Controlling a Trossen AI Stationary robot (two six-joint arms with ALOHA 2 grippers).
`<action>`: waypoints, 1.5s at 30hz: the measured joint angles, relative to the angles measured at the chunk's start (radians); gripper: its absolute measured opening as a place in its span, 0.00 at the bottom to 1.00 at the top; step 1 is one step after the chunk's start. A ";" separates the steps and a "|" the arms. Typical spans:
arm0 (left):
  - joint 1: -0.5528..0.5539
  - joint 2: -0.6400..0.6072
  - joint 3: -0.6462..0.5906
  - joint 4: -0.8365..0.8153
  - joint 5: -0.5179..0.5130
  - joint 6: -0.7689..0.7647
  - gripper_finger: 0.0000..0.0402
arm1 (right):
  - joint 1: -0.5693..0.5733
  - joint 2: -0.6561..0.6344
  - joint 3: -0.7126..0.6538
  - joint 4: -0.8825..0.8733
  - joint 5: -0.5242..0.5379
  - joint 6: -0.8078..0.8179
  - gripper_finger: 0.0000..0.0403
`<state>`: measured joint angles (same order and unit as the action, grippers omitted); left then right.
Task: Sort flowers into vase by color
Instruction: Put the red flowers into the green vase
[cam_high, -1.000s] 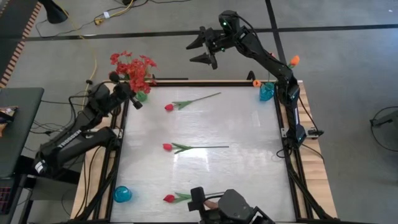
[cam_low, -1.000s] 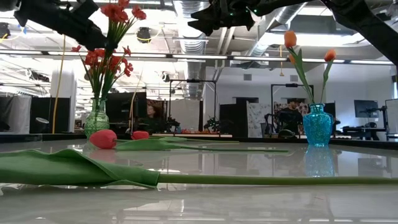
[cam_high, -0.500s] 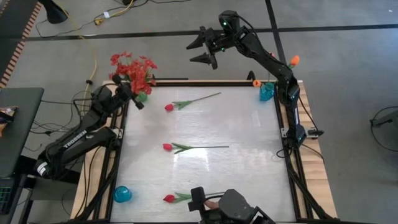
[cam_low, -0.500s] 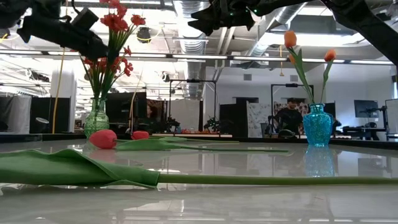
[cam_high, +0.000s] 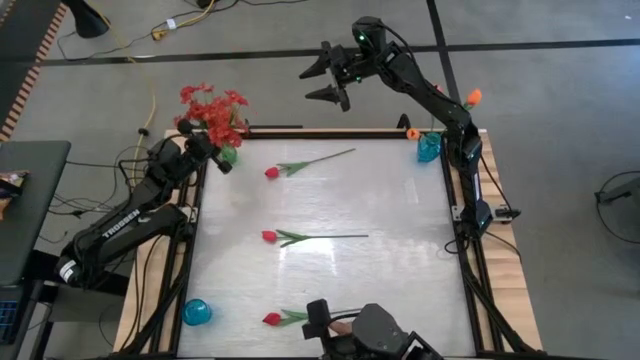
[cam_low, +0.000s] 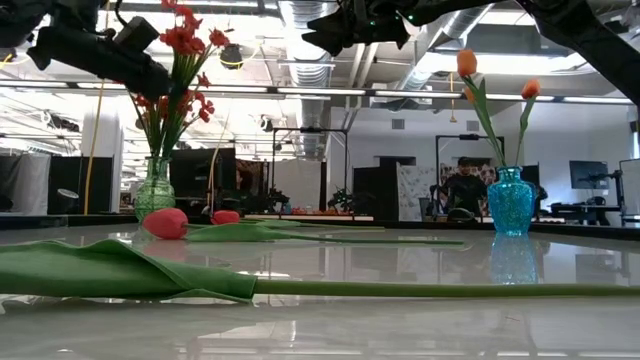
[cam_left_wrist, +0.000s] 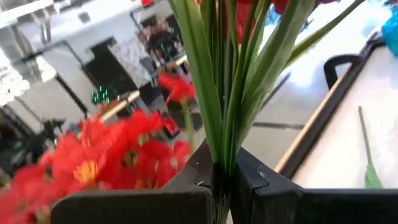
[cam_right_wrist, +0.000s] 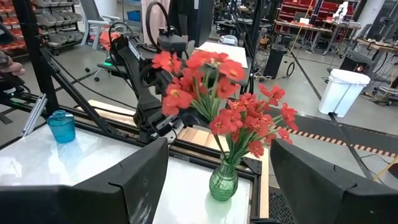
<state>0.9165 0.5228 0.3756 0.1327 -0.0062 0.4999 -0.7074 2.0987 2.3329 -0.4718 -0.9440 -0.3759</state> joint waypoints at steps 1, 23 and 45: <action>0.000 0.000 0.000 -0.010 -0.011 -0.010 0.00 | 0.000 0.000 0.000 0.000 0.000 0.000 0.77; 0.047 -0.003 -0.143 0.069 -0.033 -0.209 0.00 | 0.000 0.000 0.000 0.000 0.000 -0.026 0.77; 0.047 -0.005 -0.204 0.068 -0.081 -0.244 0.11 | 0.000 0.000 0.000 0.001 -0.001 -0.029 0.77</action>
<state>0.9638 0.5174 0.1719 0.2005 -0.0870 0.2557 -0.7074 2.0987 2.3333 -0.4709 -0.9447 -0.4046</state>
